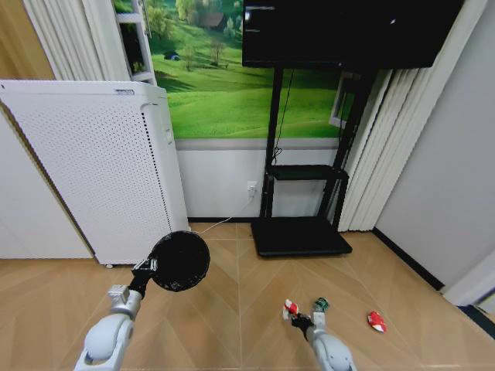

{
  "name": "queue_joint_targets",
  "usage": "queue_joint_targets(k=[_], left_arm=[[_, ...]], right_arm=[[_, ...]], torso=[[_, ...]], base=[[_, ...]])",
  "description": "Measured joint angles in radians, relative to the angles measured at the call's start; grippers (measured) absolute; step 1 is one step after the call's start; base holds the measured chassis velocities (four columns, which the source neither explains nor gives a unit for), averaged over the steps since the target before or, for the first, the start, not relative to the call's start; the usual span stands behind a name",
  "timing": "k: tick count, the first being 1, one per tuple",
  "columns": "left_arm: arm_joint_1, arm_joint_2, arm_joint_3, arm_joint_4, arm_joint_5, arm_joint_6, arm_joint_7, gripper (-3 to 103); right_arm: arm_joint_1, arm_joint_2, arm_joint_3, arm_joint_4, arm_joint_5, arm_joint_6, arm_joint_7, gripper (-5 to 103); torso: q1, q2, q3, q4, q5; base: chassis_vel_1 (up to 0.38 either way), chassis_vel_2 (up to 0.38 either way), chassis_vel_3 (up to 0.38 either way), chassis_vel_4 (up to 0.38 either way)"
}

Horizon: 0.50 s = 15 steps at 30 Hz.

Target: Pick up the trash bin and place the garbage on the floor into it.

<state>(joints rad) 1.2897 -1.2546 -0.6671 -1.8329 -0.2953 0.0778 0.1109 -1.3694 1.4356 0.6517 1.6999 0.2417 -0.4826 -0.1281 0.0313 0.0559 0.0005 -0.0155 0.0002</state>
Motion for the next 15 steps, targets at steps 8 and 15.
queue_joint_targets(k=[8,15], left_arm=[[-0.064,-0.001,0.139,0.046,0.038,0.0,-0.016,4],[-0.141,-0.022,0.229,0.145,0.062,-0.005,-0.019,4]], right_arm=[[-0.081,-0.015,0.016,0.228,0.116,0.049,-0.03,25],[-0.096,-0.008,-0.019,0.343,0.14,0.054,-0.048,25]], torso=[[0.0,0.0,0.0,0.0,0.0001],[0.0,0.0,0.0,0.0001,-0.0003]], base=[[0.0,0.0,0.0,0.0],[0.0,0.0,0.0,0.0]])
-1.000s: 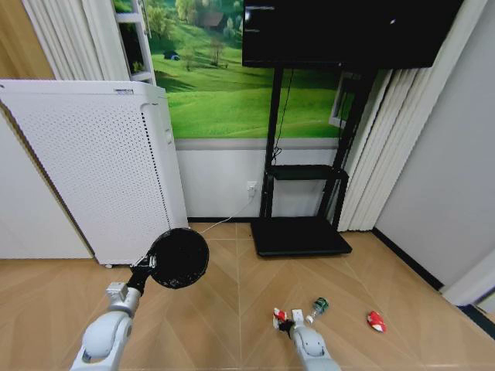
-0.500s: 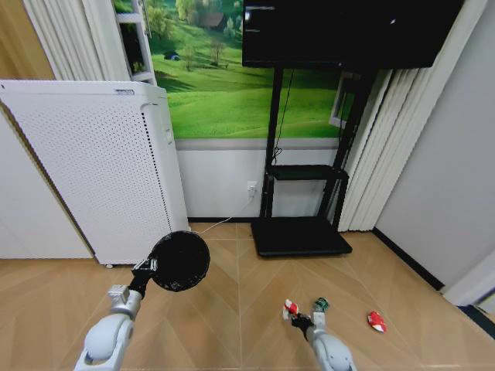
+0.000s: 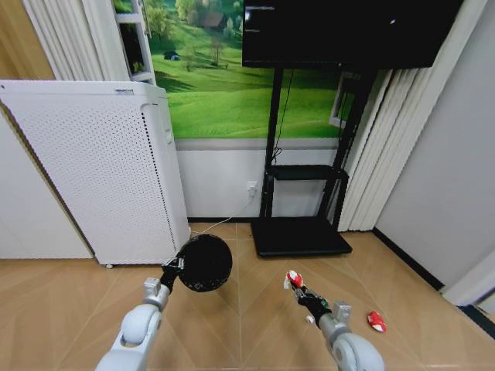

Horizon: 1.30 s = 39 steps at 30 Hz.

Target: Pick up the trash bin and place the garbage on the floor into it.

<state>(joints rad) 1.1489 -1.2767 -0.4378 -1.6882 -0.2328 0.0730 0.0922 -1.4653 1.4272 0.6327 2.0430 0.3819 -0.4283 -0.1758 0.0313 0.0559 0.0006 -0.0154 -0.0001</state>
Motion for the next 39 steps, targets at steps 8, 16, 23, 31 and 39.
queue_joint_targets(k=[8,16,23,31,39], left_arm=[[-0.113,-0.016,0.126,0.095,0.011,0.0,-0.024,4],[-0.183,-0.039,0.256,0.134,0.005,0.013,-0.059,4],[-0.196,-0.047,0.29,0.153,0.011,0.013,-0.063,4],[-0.219,-0.068,0.37,0.181,0.023,0.013,-0.071,4],[-0.215,-0.088,0.391,0.18,0.035,0.019,-0.079,4]], right_arm=[[0.004,-0.017,-0.064,0.069,0.003,-0.005,-0.016,25],[0.028,-0.04,-0.135,0.064,-0.013,-0.001,-0.033,25],[0.038,-0.047,-0.16,0.055,-0.018,-0.001,-0.027,25],[0.098,-0.063,-0.244,-0.058,-0.068,0.019,0.002,25],[0.123,-0.053,-0.267,-0.084,-0.11,0.017,0.039,38]], torso=[[0.0,0.0,0.0,-0.0001,0.0002],[0.0,0.0,0.0,-0.0003,0.0003],[0.0,0.0,0.0,-0.0002,0.0002],[0.0,0.0,0.0,-0.0001,0.0002],[0.0,0.0,0.0,-0.0001,0.0001]], base=[[0.0,0.0,0.0,0.0],[0.0,0.0,0.0,0.0],[0.0,0.0,0.0,0.0],[0.0,0.0,0.0,0.0],[0.0,0.0,0.0,0.0]])
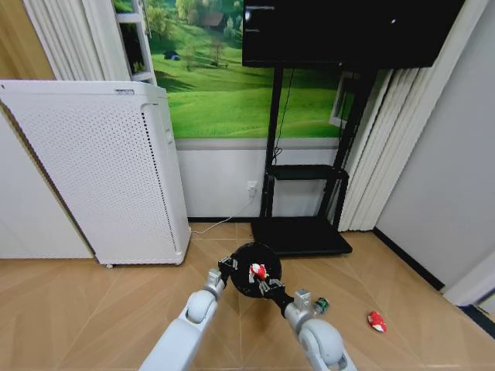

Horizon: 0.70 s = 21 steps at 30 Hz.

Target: Pick up the trash bin and place the garbage on the floor into it.

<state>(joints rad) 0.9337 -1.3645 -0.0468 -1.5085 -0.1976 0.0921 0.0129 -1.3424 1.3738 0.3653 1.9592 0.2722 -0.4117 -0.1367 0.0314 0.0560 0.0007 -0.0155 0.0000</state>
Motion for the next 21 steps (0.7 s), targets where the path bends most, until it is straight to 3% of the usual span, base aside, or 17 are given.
queue_joint_targets(k=[5,7,8,12,14,16,21], left_arm=[[0.002,-0.002,0.0,0.0,0.002,0.004,0.001,4],[0.006,0.0,-0.004,-0.001,0.004,0.004,0.005,4],[0.006,0.0,-0.004,-0.001,0.004,0.004,0.005,4],[0.009,-0.002,-0.012,-0.001,0.007,0.005,0.01,4],[0.009,-0.002,-0.013,-0.001,0.008,0.005,0.01,4],[0.009,0.002,-0.021,-0.006,0.008,0.005,0.01,4],[0.009,0.014,-0.035,-0.017,0.007,0.011,0.01,4]], right_arm=[[0.003,0.0,-0.004,0.0,0.004,-0.012,0.02,54],[0.003,0.0,-0.002,-0.003,0.005,-0.014,0.022,65],[0.003,0.0,-0.002,-0.003,0.005,-0.014,0.022,65],[0.003,0.001,0.002,-0.012,0.005,-0.013,0.038,86],[0.003,0.003,0.006,-0.01,0.009,-0.012,0.045,86],[0.002,0.011,0.04,0.016,0.042,-0.011,0.076,99],[-0.002,0.01,0.091,0.056,0.062,-0.008,0.103,100]], torso=[[0.0,0.0,0.0,0.0,0.0],[0.0,0.0,0.0,0.0,0.0],[0.0,0.0,0.0,0.0,0.0],[0.0,0.0,0.0,0.0,0.0],[0.0,0.0,0.0,0.0,0.0],[0.0,0.0,0.0,0.0,0.0],[0.0,0.0,0.0,-0.0001,-0.0001]], base=[[0.0,0.0,0.0,0.0],[0.0,0.0,0.0,0.0],[0.0,0.0,0.0,0.0],[0.0,0.0,0.0,0.0],[0.0,0.0,0.0,0.0],[0.0,0.0,0.0,0.0],[0.0,0.0,0.0,0.0]])
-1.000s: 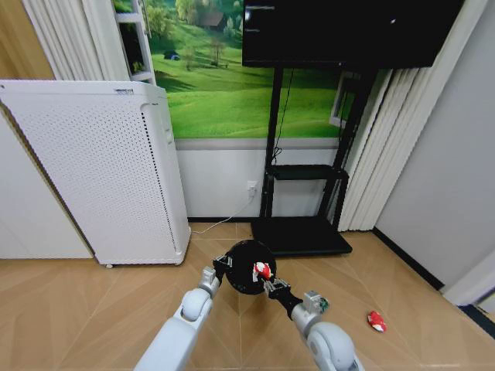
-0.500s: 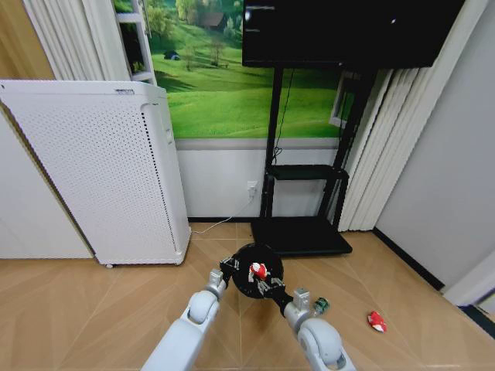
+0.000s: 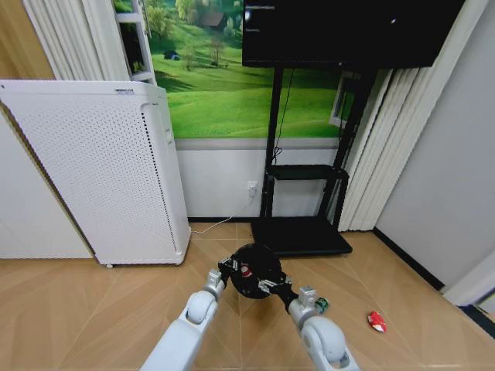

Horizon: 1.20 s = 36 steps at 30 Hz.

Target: Pick up the trash bin and place the garbage on the floor into it.

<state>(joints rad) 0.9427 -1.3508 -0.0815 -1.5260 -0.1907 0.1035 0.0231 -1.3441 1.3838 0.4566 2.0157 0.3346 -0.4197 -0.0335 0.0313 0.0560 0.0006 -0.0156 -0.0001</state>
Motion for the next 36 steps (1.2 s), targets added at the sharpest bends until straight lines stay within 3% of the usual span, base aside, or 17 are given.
queue_joint_targets(k=[5,9,15,21,36], left_arm=[[0.019,0.014,-0.037,-0.033,-0.004,0.013,-0.001,4],[0.054,0.032,-0.089,-0.074,-0.009,0.018,0.0,4],[0.095,0.042,-0.137,-0.1,-0.008,0.02,0.01,4],[0.107,0.046,-0.147,-0.112,-0.007,0.02,0.014,4],[0.124,0.051,-0.149,-0.13,-0.001,0.019,0.015,4]], right_arm=[[0.0,-0.008,0.065,-0.001,-0.033,0.017,0.082,100],[0.025,-0.002,0.089,-0.105,-0.183,0.111,0.158,100],[0.033,0.0,0.083,-0.123,-0.186,0.108,0.162,100],[0.027,0.003,0.08,-0.106,-0.146,0.073,0.134,100],[0.016,-0.003,0.093,-0.088,-0.112,0.07,0.104,100]], torso=[[0.0,0.0,0.0,0.0,0.0],[0.0,0.0,0.0,0.0001,0.0002],[0.0,0.0,0.0,0.0002,0.0001],[0.0,0.0,0.0,-0.0001,0.0001],[0.0,0.0,0.0,0.0002,0.0]], base=[[0.0,0.0,0.0,0.0],[0.0,0.0,0.0,0.0],[0.0,0.0,0.0,0.0],[0.0,0.0,0.0,0.0],[-0.008,-0.007,0.01,0.009]])
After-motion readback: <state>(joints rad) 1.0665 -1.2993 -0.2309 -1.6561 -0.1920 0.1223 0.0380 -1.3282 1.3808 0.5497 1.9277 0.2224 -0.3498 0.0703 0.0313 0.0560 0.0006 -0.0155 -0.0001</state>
